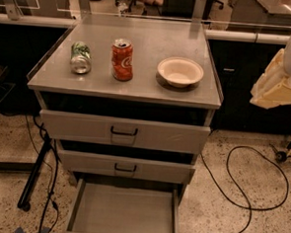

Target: Close bottom drawer

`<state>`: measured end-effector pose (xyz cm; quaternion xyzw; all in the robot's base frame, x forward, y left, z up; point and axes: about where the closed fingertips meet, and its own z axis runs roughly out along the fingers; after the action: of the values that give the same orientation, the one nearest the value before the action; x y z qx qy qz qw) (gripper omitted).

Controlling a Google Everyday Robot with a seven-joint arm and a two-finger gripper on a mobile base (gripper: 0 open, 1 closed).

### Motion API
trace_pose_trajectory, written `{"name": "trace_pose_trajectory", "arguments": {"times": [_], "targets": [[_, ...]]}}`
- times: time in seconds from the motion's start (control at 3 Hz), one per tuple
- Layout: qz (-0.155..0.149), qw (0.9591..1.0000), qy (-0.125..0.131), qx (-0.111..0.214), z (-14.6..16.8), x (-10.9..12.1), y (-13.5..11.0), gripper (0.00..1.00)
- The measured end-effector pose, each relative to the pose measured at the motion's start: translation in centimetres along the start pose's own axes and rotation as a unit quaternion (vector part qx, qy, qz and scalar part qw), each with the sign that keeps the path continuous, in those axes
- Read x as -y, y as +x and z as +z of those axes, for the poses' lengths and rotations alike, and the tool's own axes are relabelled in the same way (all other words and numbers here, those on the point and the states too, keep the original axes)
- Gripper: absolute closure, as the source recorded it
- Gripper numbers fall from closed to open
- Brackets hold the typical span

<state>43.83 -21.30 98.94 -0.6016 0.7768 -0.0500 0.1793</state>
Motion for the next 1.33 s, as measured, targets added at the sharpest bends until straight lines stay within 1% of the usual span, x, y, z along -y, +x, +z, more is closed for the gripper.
{"name": "trace_pose_trajectory", "arguments": {"times": [0.33, 0.67, 1.0, 1.33], "targets": [[-0.001, 1.0, 0.0, 0.0, 0.1, -0.2, 0.1, 0.99], [-0.003, 1.0, -0.002, -0.001, 0.4, -0.7, 0.2, 1.0], [0.016, 0.9996, -0.014, -0.016, 4.1, -4.3, 1.5, 1.0], [0.025, 0.9973, -0.06, -0.034, 9.5, -8.8, 3.0, 1.0]]}}
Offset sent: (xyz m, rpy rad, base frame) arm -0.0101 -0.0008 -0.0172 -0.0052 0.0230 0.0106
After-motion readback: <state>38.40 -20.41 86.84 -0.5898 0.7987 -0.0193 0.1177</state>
